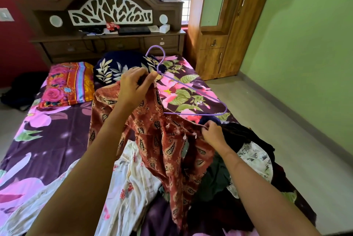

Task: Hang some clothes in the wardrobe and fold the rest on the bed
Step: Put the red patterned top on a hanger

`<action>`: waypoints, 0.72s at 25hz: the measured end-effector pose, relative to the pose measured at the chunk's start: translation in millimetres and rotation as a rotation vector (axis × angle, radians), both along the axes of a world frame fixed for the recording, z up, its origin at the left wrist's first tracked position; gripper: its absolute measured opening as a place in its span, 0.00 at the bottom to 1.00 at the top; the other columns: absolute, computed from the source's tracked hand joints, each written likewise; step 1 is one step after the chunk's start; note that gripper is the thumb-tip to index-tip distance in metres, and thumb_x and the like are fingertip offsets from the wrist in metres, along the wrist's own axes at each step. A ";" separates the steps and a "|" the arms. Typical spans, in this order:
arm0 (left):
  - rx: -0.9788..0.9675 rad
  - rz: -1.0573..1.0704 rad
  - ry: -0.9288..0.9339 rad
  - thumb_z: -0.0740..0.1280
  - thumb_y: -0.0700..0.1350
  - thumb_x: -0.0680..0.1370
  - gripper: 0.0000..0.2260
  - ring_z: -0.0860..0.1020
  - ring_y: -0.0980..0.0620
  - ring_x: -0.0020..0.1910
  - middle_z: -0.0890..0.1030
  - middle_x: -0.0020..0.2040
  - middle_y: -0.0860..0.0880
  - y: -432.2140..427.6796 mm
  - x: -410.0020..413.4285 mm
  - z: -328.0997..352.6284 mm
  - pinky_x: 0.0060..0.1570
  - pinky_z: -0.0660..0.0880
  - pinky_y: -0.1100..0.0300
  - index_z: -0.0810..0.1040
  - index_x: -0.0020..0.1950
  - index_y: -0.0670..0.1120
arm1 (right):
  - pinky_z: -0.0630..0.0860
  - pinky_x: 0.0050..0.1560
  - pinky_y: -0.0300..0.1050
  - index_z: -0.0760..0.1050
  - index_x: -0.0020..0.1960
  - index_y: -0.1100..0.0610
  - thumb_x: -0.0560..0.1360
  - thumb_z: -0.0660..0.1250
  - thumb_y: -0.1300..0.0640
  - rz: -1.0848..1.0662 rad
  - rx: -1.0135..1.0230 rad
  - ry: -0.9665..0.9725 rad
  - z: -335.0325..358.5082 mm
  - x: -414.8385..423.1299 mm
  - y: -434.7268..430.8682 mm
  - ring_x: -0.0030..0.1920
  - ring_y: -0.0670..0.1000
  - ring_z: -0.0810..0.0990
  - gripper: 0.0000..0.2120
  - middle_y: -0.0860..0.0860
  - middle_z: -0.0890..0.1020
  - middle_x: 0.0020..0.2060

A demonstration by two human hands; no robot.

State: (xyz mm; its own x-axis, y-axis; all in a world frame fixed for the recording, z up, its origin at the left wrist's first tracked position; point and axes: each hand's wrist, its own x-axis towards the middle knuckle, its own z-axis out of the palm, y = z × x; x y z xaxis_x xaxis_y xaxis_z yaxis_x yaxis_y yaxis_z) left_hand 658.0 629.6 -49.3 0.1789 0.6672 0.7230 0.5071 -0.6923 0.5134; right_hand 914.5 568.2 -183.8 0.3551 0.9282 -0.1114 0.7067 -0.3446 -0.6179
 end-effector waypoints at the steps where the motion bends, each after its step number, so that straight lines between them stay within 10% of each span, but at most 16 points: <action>1: -0.001 -0.001 -0.003 0.60 0.54 0.78 0.23 0.68 0.47 0.30 0.71 0.29 0.44 0.0 -1.8 0.5 0.33 0.62 0.58 0.72 0.34 0.37 | 0.71 0.52 0.51 0.73 0.51 0.61 0.78 0.63 0.55 -0.005 -0.020 -0.013 5.4 7.2 1.8 0.51 0.57 0.77 0.09 0.57 0.79 0.47; 6: 0.095 0.045 0.096 0.62 0.55 0.78 0.21 0.67 0.51 0.29 0.69 0.29 0.51 5.4 -13.6 -9.6 0.32 0.65 0.56 0.73 0.33 0.40 | 0.61 0.30 0.44 0.66 0.29 0.58 0.69 0.75 0.52 -0.125 0.113 0.154 48.9 44.6 5.7 0.30 0.51 0.67 0.21 0.52 0.70 0.26; 18: 0.090 0.131 0.153 0.62 0.59 0.76 0.22 0.72 0.50 0.33 0.75 0.32 0.50 5.3 2.1 -25.6 0.37 0.70 0.53 0.78 0.37 0.41 | 0.66 0.29 0.39 0.76 0.33 0.59 0.65 0.74 0.60 -0.138 0.249 -0.035 106.1 27.1 15.4 0.36 0.53 0.77 0.07 0.57 0.80 0.34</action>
State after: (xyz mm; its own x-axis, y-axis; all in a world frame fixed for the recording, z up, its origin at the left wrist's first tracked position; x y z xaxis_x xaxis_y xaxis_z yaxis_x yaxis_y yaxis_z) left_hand 660.2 634.9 -74.8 0.2073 0.6263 0.7515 0.6627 -0.6550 0.3630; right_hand 941.6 583.7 -77.7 0.4796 0.8680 0.1284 0.6862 -0.2798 -0.6714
